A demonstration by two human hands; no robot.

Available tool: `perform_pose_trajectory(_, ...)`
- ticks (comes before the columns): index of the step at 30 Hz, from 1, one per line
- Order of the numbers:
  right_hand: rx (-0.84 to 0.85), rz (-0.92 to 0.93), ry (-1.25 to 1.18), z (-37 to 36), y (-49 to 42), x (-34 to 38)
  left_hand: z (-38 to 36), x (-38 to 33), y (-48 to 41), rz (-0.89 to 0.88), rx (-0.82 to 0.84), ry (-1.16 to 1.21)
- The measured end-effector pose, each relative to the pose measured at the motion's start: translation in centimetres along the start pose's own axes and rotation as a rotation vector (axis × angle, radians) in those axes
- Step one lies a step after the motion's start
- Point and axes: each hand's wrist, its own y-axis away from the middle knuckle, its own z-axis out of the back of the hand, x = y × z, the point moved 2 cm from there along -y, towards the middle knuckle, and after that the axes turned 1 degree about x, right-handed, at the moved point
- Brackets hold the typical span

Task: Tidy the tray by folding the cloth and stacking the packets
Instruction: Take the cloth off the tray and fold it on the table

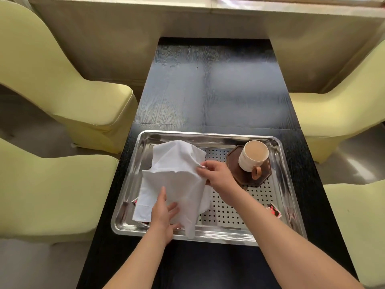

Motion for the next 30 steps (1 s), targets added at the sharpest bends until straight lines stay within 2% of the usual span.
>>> perform_pose_trajectory(4, 0.132, 0.106, 0.001, -0.2, 4.2, 1.7, -0.5, -0.2, 1.1, 0.017, 0.101, 0.159)
perform_pose_trajectory(8, 0.155, 0.187, -0.004, 0.2, 8.1, 2.8, -1.1, -1.2, 2.2, 0.097, 0.269, 0.370)
perform_pose_trajectory(12, 0.139, 0.234, 0.039, 1.5, 11.4, 3.0, -1.8, -2.1, 3.0, 0.052, 0.282, 0.247)
perform_pose_trajectory(16, 0.031, 0.252, 0.117, 3.4, 14.6, 3.1, -1.9, -2.5, 4.7, -0.041, 0.185, 0.079)
perform_pose_trajectory(19, -0.053, 0.262, 0.131, 4.7, 17.5, 3.3, -1.3, -2.5, 7.0, -0.149, 0.216, 0.034)
perform_pose_trajectory(22, -0.121, 0.252, 0.105, 5.4, 20.7, 3.4, 0.0, -2.2, 10.3, -0.239, 0.253, 0.004)
perform_pose_trajectory(26, -0.133, 0.232, 0.087, 5.3, 24.7, 2.8, 2.5, -0.7, 14.8, -0.310, 0.288, -0.053)
perform_pose_trajectory(30, -0.183, 0.222, 0.015, 4.7, 27.9, 1.9, 5.8, 1.0, 18.5, -0.358, 0.198, -0.188)
